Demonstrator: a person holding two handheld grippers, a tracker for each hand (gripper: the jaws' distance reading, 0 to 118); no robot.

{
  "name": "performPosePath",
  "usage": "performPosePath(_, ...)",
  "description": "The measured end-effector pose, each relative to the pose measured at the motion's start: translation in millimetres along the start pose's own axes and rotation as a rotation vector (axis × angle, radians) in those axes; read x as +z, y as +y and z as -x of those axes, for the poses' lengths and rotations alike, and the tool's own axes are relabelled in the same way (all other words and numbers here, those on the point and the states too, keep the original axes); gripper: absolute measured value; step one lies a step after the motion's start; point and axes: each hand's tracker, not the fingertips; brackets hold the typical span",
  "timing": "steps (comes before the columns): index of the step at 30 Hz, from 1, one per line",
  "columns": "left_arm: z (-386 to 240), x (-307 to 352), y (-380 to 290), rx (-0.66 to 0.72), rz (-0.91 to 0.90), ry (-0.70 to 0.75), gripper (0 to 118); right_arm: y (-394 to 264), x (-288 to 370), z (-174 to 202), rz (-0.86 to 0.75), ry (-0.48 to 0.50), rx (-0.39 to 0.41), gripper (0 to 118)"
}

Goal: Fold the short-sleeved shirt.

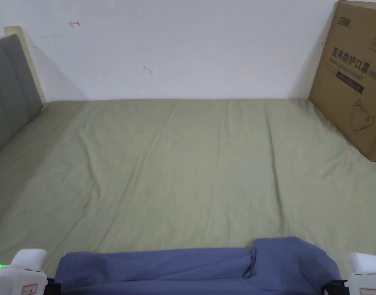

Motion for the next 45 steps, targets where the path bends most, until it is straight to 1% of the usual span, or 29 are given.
performPosePath(1,-0.3,1.4,-1.2,0.003,0.000,0.019,63,-0.6,4.2,2.7,-0.005,-0.037,0.015,52)
performPosePath(2,0.9,2.9,-0.3,0.002,0.005,0.062,85,0.2,7.7,3.6,-0.016,-0.081,0.029,67)
performPosePath(3,3.1,6.4,0.9,0.002,-0.001,0.087,102,1.8,12.5,4.2,-0.033,-0.108,0.032,67)
performPosePath(4,5.0,12.5,2.6,0.014,-0.020,0.080,108,4.9,19.8,5.0,-0.056,-0.098,0.025,67)
performPosePath(7,3.2,42.2,13.2,0.074,-0.132,0.005,107,17.9,46.9,17.6,-0.202,-0.097,0.000,67)
performPosePath(8,0.9,50.9,17.4,0.081,-0.159,-0.010,106,22.3,54.4,23.6,-0.253,-0.089,0.004,66)
performPosePath(9,-3.5,60.3,22.0,0.084,-0.193,-0.013,99,27.4,65.0,33.3,-0.305,-0.085,0.011,66)
performPosePath(10,-8.2,69.6,26.2,0.094,-0.226,-0.013,75,31.6,72.8,43.5,-0.356,-0.077,0.027,61)
performPosePath(11,-14.0,77.8,28.3,0.095,-0.253,-0.031,46,34.9,78.0,53.3,-0.393,-0.072,0.052,49)
performPosePath(12,-20.0,86.9,30.7,0.091,-0.285,-0.047,19,37.8,82.2,65.9,-0.432,-0.075,0.085,26)
performPosePath(13,-26.6,94.0,33.2,0.093,-0.305,-0.069,3,41.3,85.0,81.4,-0.466,-0.088,0.126,4)
performPosePath(14,-32.3,97.8,34.6,0.080,-0.318,-0.077,2,42.7,86.0,94.8,-0.498,-0.113,0.157,3)
performPosePath(15,-39.8,103.6,36.4,0.066,-0.336,-0.096,0,42.1,85.9,107.8,-0.543,-0.113,0.170,1)
performPosePath(16,-52.4,111.5,31.7,0.057,-0.359,-0.056,0,42.1,86.6,119.3,-0.579,-0.094,0.180,1)
performPosePath(18,-59.5,117.5,29.2,0.065,-0.385,-0.067,0,38.9,87.4,141.5,-0.681,-0.095,0.147,1)
performPosePath(20,-61.2,121.6,26.2,0.107,-0.390,-0.119,0,35.0,88.2,161.7,-0.756,-0.096,0.166,1)
performPosePath(25,-49.3,119.9,16.9,0.152,-0.378,-0.149,0,36.6,84.7,199.0,-0.813,-0.109,0.222,1)
performPosePath(27,-40.1,116.9,13.6,0.170,-0.368,-0.161,0,35.4,85.1,207.7,-0.855,-0.122,0.220,1)
performPosePath(31,-13.0,104.2,5.9,0.252,-0.311,-0.263,0,37.3,79.2,221.5,-0.875,-0.127,0.231,1)
performPosePath(32,-5.2,99.1,3.2,0.285,-0.289,-0.280,5,38.4,77.7,225.0,-0.871,-0.125,0.236,1)
performPosePath(33,2.2,93.4,-0.1,0.313,-0.269,-0.301,17,40.6,76.0,227.7,-0.861,-0.118,0.244,1)
performPosePath(35,18.9,76.7,-6.9,0.355,-0.230,-0.322,80,42.5,72.2,233.5,-0.845,-0.103,0.254,1)
performPosePath(36,26.2,66.6,-10.2,0.384,-0.210,-0.335,105,43.1,70.0,235.8,-0.839,-0.097,0.261,1)
performPosePath(37,35.2,53.6,-13.9,0.418,-0.183,-0.362,118,45.1,66.7,238.9,-0.826,-0.096,0.270,1)
performPosePath(39,50.6,33.8,-22.3,0.489,-0.161,-0.410,118,47.7,59.4,243.9,-0.788,-0.094,0.288,1)
performPosePath(40,63.0,19.1,-24.7,0.515,-0.150,-0.469,118,49.4,55.2,246.4,-0.756,-0.084,0.296,1)
performPosePath(41,67.9,8.1,-26.3,0.552,-0.104,-0.482,118,52.0,49.5,249.1,-0.714,-0.071,0.297,1)
performPosePath(43,74.8,-13.5,-28.4,0.578,-0.077,-0.533,118,53.4,40.5,253.8,-0.690,-0.054,0.299,1)
performPosePath(45,69.4,-29.4,-30.8,0.611,-0.061,-0.580,118,53.8,31.4,261.4,-0.660,-0.067,0.329,1)
